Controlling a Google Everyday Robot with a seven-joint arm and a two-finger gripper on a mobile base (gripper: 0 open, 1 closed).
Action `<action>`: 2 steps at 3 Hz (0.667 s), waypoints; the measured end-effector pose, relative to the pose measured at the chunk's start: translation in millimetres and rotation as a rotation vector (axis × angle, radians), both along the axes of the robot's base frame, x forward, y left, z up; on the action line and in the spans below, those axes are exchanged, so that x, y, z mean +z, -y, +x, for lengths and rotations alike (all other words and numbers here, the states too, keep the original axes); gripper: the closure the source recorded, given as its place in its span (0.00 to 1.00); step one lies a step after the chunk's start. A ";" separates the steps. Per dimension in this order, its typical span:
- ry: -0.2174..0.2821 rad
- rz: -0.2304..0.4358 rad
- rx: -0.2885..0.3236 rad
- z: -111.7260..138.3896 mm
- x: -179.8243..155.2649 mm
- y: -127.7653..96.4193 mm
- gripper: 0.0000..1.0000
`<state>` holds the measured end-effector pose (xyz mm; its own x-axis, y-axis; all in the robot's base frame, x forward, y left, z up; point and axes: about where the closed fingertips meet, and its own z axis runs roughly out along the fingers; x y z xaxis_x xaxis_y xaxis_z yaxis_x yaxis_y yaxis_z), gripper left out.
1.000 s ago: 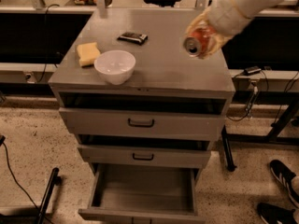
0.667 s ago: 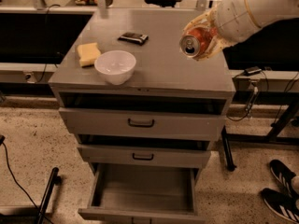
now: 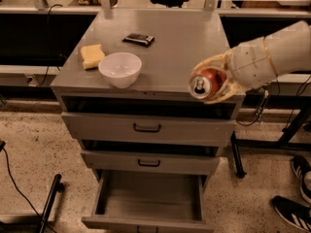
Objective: Place coke can into bottom drawer
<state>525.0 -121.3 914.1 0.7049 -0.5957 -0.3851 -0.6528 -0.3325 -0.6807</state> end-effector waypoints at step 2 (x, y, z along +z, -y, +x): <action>-0.168 0.036 0.006 -28.5 -48.2 2.3 1.00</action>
Offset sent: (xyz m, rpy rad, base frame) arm -0.0254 -0.0029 -0.0432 0.0340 0.1512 0.0039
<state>496.5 -123.7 865.8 0.6326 -0.5750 -0.5189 -0.7563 -0.3143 -0.5737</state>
